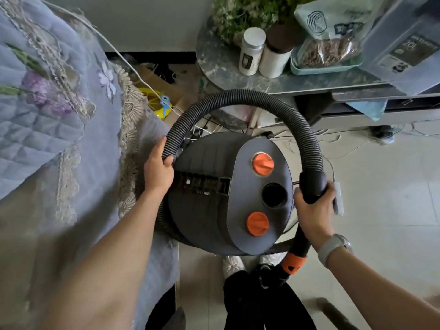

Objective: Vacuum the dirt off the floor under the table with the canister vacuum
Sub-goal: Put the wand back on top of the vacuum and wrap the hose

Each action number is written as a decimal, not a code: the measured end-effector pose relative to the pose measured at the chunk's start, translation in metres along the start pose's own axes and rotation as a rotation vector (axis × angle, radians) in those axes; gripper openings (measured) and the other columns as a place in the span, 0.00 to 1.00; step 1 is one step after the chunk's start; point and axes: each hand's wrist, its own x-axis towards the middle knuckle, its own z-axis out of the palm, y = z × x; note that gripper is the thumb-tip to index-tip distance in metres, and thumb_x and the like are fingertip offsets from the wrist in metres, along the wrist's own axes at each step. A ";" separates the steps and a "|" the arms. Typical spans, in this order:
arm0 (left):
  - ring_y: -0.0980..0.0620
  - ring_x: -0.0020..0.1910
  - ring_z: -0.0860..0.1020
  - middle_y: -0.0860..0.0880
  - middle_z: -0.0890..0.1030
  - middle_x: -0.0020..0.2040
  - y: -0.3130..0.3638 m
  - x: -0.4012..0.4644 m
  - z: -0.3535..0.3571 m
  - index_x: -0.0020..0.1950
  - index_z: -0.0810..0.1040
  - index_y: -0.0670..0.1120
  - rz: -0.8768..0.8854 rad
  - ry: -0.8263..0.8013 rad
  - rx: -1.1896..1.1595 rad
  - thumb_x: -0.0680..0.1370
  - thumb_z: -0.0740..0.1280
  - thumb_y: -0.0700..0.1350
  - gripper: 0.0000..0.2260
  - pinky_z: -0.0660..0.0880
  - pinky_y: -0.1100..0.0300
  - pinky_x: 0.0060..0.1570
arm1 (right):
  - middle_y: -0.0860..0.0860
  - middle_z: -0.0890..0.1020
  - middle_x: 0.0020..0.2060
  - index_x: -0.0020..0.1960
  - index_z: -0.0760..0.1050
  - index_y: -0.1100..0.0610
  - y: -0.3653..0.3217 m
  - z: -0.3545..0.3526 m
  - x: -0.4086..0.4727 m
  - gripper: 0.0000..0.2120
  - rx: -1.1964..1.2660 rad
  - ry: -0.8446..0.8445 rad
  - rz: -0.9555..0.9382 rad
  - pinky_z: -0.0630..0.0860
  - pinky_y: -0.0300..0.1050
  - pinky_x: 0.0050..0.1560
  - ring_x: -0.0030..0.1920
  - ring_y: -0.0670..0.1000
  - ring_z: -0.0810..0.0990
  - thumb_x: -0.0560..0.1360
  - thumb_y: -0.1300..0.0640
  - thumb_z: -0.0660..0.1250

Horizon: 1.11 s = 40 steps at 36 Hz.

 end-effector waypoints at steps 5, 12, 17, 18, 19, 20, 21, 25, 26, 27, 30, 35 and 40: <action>0.42 0.67 0.71 0.41 0.75 0.67 -0.020 0.025 0.019 0.71 0.70 0.45 -0.106 0.008 -0.068 0.80 0.62 0.38 0.19 0.63 0.54 0.66 | 0.52 0.72 0.54 0.70 0.59 0.57 0.013 0.010 0.012 0.29 0.031 0.003 -0.025 0.66 0.44 0.52 0.51 0.51 0.71 0.75 0.53 0.68; 0.40 0.61 0.71 0.34 0.73 0.60 -0.027 0.020 0.027 0.58 0.78 0.36 -0.098 0.122 -0.097 0.75 0.60 0.30 0.13 0.63 0.60 0.62 | 0.51 0.70 0.53 0.70 0.60 0.59 0.017 0.021 0.018 0.28 0.048 -0.012 -0.014 0.64 0.41 0.54 0.55 0.51 0.70 0.76 0.51 0.66; 0.44 0.62 0.73 0.42 0.76 0.62 -0.037 -0.009 0.019 0.64 0.73 0.40 -0.238 0.157 -0.238 0.78 0.61 0.33 0.15 0.67 0.57 0.64 | 0.50 0.70 0.54 0.71 0.59 0.59 0.011 0.020 0.009 0.28 0.051 0.011 0.007 0.63 0.42 0.55 0.59 0.55 0.73 0.77 0.53 0.66; 0.45 0.64 0.73 0.44 0.76 0.63 -0.040 -0.014 0.016 0.66 0.73 0.42 -0.221 0.123 -0.234 0.78 0.60 0.33 0.17 0.67 0.57 0.65 | 0.51 0.71 0.54 0.71 0.59 0.59 0.009 0.020 0.009 0.28 0.048 0.014 0.004 0.63 0.42 0.55 0.60 0.55 0.73 0.77 0.53 0.66; 0.46 0.66 0.72 0.45 0.75 0.66 -0.042 -0.019 0.013 0.68 0.73 0.43 -0.192 0.074 -0.211 0.79 0.59 0.32 0.19 0.65 0.58 0.66 | 0.52 0.72 0.56 0.71 0.60 0.59 0.008 0.020 0.008 0.28 0.041 0.013 0.001 0.63 0.42 0.55 0.61 0.55 0.73 0.77 0.53 0.66; 0.47 0.68 0.70 0.46 0.73 0.68 -0.044 -0.023 0.011 0.70 0.71 0.45 -0.162 0.023 -0.177 0.79 0.58 0.32 0.20 0.63 0.61 0.66 | 0.55 0.73 0.58 0.71 0.60 0.59 0.007 0.019 0.008 0.28 0.034 0.012 -0.002 0.64 0.42 0.56 0.61 0.56 0.73 0.76 0.53 0.67; 0.48 0.70 0.68 0.47 0.70 0.71 -0.045 -0.026 0.010 0.72 0.69 0.46 -0.136 -0.027 -0.142 0.79 0.58 0.32 0.22 0.60 0.65 0.66 | 0.56 0.74 0.60 0.71 0.60 0.59 0.006 0.019 0.008 0.28 0.027 0.009 -0.004 0.65 0.44 0.57 0.62 0.57 0.73 0.76 0.52 0.67; 0.50 0.74 0.61 0.50 0.58 0.77 -0.049 -0.034 0.006 0.76 0.61 0.45 -0.050 -0.163 -0.052 0.79 0.57 0.29 0.27 0.51 0.79 0.60 | 0.57 0.74 0.60 0.69 0.60 0.57 0.001 0.018 0.007 0.28 0.008 -0.001 -0.012 0.68 0.49 0.58 0.60 0.58 0.74 0.76 0.49 0.67; 0.50 0.74 0.61 0.49 0.59 0.77 -0.051 -0.034 0.005 0.76 0.61 0.44 -0.035 -0.155 -0.040 0.78 0.58 0.28 0.27 0.52 0.80 0.59 | 0.57 0.74 0.59 0.69 0.61 0.58 0.000 0.018 0.007 0.27 0.007 0.004 -0.019 0.68 0.48 0.57 0.59 0.58 0.74 0.76 0.50 0.67; 0.49 0.74 0.62 0.48 0.61 0.76 -0.053 -0.035 0.004 0.76 0.62 0.44 -0.026 -0.132 -0.029 0.78 0.59 0.28 0.27 0.53 0.79 0.60 | 0.55 0.74 0.57 0.68 0.61 0.58 -0.002 0.018 0.007 0.27 0.007 0.009 -0.028 0.67 0.46 0.56 0.58 0.58 0.74 0.76 0.50 0.67; 0.47 0.71 0.67 0.45 0.68 0.73 -0.059 -0.035 -0.001 0.74 0.65 0.42 -0.041 -0.046 -0.024 0.76 0.64 0.31 0.26 0.58 0.67 0.67 | 0.53 0.73 0.55 0.67 0.62 0.57 -0.007 0.021 0.005 0.25 0.004 0.021 -0.056 0.69 0.47 0.54 0.56 0.57 0.75 0.75 0.50 0.67; 0.41 0.62 0.76 0.38 0.78 0.61 -0.056 -0.037 0.002 0.68 0.73 0.40 -0.149 0.044 -0.038 0.75 0.69 0.35 0.21 0.67 0.58 0.61 | 0.56 0.75 0.60 0.68 0.60 0.52 -0.015 0.022 0.000 0.28 -0.038 0.025 -0.088 0.71 0.54 0.58 0.58 0.59 0.75 0.74 0.46 0.67; 0.40 0.56 0.79 0.35 0.80 0.57 -0.057 -0.034 0.004 0.68 0.74 0.43 -0.182 0.030 -0.020 0.76 0.69 0.38 0.20 0.69 0.55 0.56 | 0.57 0.73 0.62 0.70 0.61 0.54 -0.025 0.020 -0.002 0.28 -0.118 0.036 -0.114 0.69 0.54 0.57 0.59 0.60 0.74 0.75 0.46 0.66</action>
